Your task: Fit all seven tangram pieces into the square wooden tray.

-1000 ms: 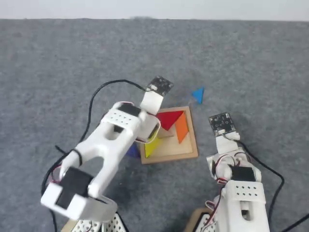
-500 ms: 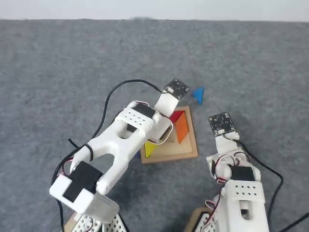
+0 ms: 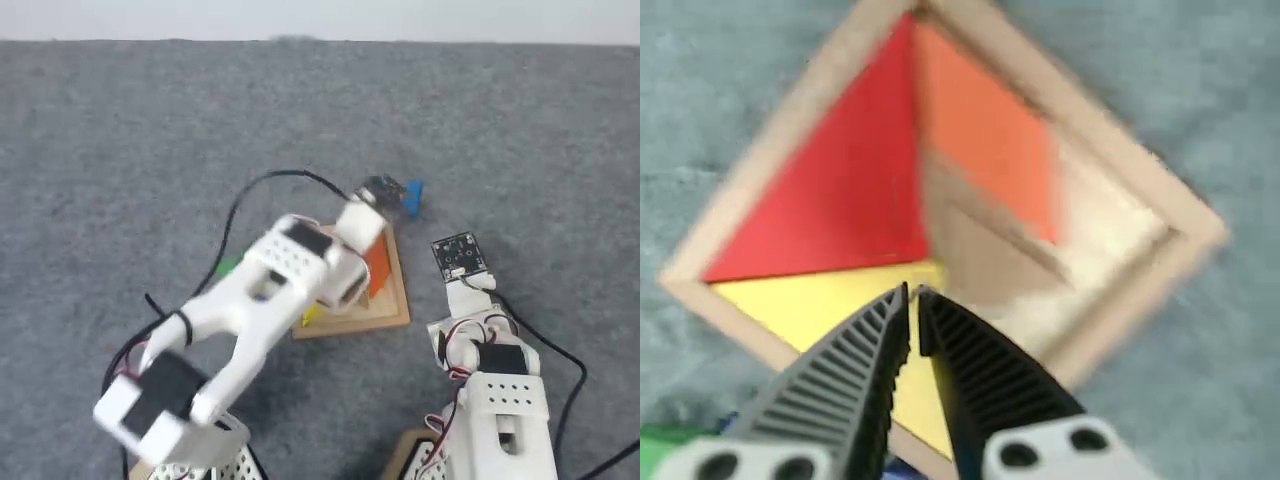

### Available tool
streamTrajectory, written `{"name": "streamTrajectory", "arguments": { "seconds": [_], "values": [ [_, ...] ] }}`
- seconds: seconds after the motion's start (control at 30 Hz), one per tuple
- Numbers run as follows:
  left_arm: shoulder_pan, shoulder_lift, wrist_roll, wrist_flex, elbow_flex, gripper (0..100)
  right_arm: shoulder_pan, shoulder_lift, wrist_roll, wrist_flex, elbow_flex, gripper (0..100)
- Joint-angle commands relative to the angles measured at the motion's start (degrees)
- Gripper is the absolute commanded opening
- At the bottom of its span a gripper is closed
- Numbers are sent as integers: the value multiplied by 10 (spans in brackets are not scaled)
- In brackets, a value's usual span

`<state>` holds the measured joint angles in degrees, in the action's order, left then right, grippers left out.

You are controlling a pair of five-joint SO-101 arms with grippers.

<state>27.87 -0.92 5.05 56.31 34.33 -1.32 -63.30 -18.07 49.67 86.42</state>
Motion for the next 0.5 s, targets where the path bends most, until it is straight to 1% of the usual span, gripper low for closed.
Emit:
{"name": "streamTrajectory", "arguments": {
  "seconds": [0.0,0.1,0.23,0.37,0.47],
  "values": [
    [42,-118,4,-2,61,12,-2,-13,-5,-6,-3,9],
    [41,-128,4,-3,85,12,-2,-13,-5,-6,-3,9],
    [45,-85,4,-10,90,12,-2,-13,-5,-6,-3,9],
    [41,-19,6,-43,60,12,-2,-13,-5,-6,-3,9],
    [41,50,7,-41,8,12,-2,-13,-5,-6,-3,9]
  ]
}}
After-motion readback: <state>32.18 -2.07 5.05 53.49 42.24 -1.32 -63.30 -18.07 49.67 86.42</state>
